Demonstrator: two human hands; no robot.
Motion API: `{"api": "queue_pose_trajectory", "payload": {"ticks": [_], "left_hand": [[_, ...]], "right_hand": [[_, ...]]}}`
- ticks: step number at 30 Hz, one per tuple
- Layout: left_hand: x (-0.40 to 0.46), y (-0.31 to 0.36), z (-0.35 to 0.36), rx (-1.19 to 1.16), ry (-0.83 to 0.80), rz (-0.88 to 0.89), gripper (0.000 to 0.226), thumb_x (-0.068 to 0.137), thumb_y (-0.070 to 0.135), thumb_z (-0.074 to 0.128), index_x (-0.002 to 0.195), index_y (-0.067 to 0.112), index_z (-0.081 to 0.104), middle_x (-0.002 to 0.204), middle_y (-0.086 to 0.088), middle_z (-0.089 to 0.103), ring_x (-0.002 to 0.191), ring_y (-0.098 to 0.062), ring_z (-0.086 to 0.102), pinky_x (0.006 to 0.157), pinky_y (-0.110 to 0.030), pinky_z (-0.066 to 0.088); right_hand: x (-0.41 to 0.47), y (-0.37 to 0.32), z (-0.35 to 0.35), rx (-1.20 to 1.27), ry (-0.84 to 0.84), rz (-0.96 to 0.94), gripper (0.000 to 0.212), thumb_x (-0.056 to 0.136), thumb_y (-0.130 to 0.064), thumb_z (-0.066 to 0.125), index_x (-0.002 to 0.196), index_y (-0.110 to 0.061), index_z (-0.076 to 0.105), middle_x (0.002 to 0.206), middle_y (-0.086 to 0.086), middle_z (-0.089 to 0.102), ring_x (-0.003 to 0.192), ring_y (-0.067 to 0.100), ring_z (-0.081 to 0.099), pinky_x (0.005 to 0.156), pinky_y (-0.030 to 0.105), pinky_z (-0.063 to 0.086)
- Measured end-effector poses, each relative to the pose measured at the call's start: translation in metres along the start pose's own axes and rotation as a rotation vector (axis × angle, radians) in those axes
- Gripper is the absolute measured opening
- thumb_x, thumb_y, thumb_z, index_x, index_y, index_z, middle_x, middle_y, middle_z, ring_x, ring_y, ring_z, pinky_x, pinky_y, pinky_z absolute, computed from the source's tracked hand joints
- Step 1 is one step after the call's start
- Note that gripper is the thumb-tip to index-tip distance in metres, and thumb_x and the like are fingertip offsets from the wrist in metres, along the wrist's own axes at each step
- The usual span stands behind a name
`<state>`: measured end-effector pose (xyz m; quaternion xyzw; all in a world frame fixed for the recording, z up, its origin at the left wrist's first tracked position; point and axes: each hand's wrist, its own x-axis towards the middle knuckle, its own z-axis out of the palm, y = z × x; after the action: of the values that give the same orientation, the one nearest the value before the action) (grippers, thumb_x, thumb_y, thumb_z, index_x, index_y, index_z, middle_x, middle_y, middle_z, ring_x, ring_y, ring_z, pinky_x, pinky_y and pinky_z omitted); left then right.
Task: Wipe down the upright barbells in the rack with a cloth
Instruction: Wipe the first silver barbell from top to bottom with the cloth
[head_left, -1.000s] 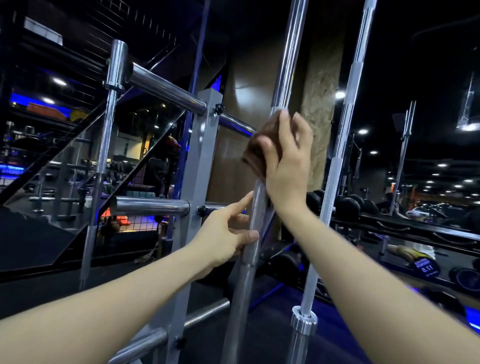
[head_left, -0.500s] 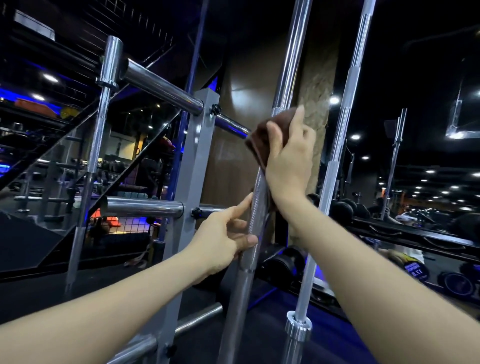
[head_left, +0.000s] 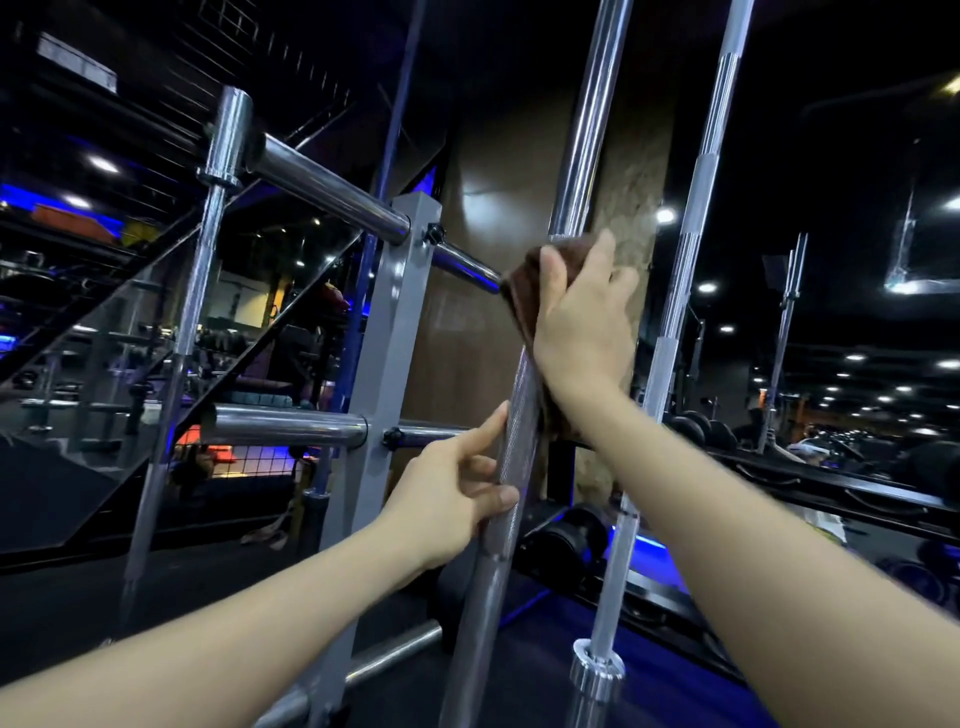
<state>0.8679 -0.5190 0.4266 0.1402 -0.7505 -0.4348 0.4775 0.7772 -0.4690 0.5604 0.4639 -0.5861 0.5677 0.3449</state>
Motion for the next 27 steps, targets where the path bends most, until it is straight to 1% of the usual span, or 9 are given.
{"api": "queue_pose_trajectory", "payload": {"ticks": [2, 4, 7, 10, 15, 18, 21, 24, 27], "left_hand": [[0.001, -0.002, 0.000, -0.004, -0.001, 0.012, 0.075, 0.082, 0.002, 0.069, 0.121, 0.062, 0.048, 0.092, -0.007, 0.058, 0.086, -0.016, 0.063, 0.099, -0.047, 0.046], [0.002, -0.003, -0.001, -0.005, 0.002, 0.016, 0.075, 0.082, 0.001, 0.069, 0.120, 0.062, 0.048, 0.090, -0.005, 0.059, 0.086, -0.016, 0.064, 0.098, -0.048, 0.047], [0.001, -0.001, 0.000, 0.011, 0.014, 0.014, 0.076, 0.080, 0.004, 0.070, 0.120, 0.064, 0.047, 0.098, -0.012, 0.061, 0.090, -0.020, 0.066, 0.097, -0.049, 0.048], [0.000, 0.000, 0.002, -0.013, 0.049, -0.004, 0.077, 0.081, 0.000, 0.070, 0.111, 0.068, 0.048, 0.104, -0.017, 0.060, 0.092, -0.023, 0.064, 0.097, -0.051, 0.048], [0.002, -0.005, 0.001, -0.054, -0.005, 0.006, 0.076, 0.082, -0.002, 0.068, 0.119, 0.062, 0.050, 0.091, -0.008, 0.058, 0.083, -0.015, 0.063, 0.096, -0.044, 0.048], [0.003, -0.006, 0.001, -0.046, -0.005, 0.021, 0.074, 0.082, -0.002, 0.067, 0.124, 0.057, 0.049, 0.089, -0.006, 0.058, 0.080, -0.013, 0.062, 0.094, -0.040, 0.049], [0.004, -0.007, 0.000, -0.016, 0.010, 0.011, 0.077, 0.081, 0.002, 0.070, 0.123, 0.061, 0.047, 0.094, -0.007, 0.061, 0.082, -0.014, 0.064, 0.095, -0.043, 0.049], [0.002, -0.001, 0.003, 0.005, 0.055, 0.007, 0.077, 0.081, 0.000, 0.070, 0.111, 0.067, 0.045, 0.103, -0.015, 0.062, 0.085, -0.016, 0.064, 0.094, -0.042, 0.049], [0.000, 0.003, 0.004, 0.004, 0.065, -0.013, 0.076, 0.081, -0.002, 0.068, 0.112, 0.063, 0.044, 0.101, -0.015, 0.062, 0.087, -0.019, 0.064, 0.096, -0.047, 0.049]], "right_hand": [[0.031, -0.010, -0.003, 0.035, 0.000, 0.032, 0.063, 0.100, -0.050, 0.028, 0.151, -0.015, 0.014, 0.140, 0.013, 0.033, 0.116, 0.035, 0.051, 0.083, 0.040, 0.039], [0.034, -0.012, -0.001, 0.044, 0.013, 0.037, 0.063, 0.100, -0.050, 0.028, 0.151, -0.016, 0.013, 0.140, 0.013, 0.033, 0.117, 0.033, 0.050, 0.080, 0.038, 0.037], [-0.014, 0.007, 0.005, 0.039, 0.013, 0.013, 0.064, 0.099, -0.049, 0.033, 0.152, -0.018, 0.013, 0.136, 0.012, 0.035, 0.119, 0.033, 0.048, 0.078, 0.038, 0.038], [-0.067, 0.022, 0.003, -0.022, -0.033, -0.035, 0.068, 0.097, -0.050, 0.032, 0.152, -0.017, 0.011, 0.134, 0.010, 0.034, 0.118, 0.033, 0.048, 0.073, 0.039, 0.038], [0.012, -0.006, -0.003, 0.040, -0.020, 0.059, 0.062, 0.099, -0.052, 0.029, 0.148, -0.015, 0.020, 0.135, 0.014, 0.036, 0.116, 0.037, 0.049, 0.084, 0.043, 0.039], [0.036, -0.013, -0.003, 0.052, 0.003, 0.058, 0.061, 0.100, -0.052, 0.025, 0.148, -0.015, 0.019, 0.136, 0.013, 0.037, 0.114, 0.036, 0.050, 0.077, 0.039, 0.033], [-0.007, 0.004, 0.002, 0.008, 0.008, 0.027, 0.063, 0.099, -0.050, 0.028, 0.150, -0.014, 0.017, 0.134, 0.013, 0.038, 0.115, 0.036, 0.050, 0.076, 0.040, 0.038], [-0.062, 0.019, 0.003, -0.062, -0.056, 0.008, 0.066, 0.097, -0.049, 0.027, 0.151, -0.013, 0.013, 0.132, 0.012, 0.037, 0.116, 0.036, 0.050, 0.076, 0.043, 0.043], [-0.059, 0.014, -0.003, -0.088, -0.075, 0.011, 0.065, 0.098, -0.049, 0.026, 0.150, -0.013, 0.014, 0.133, 0.013, 0.036, 0.114, 0.037, 0.050, 0.077, 0.043, 0.042]]}}
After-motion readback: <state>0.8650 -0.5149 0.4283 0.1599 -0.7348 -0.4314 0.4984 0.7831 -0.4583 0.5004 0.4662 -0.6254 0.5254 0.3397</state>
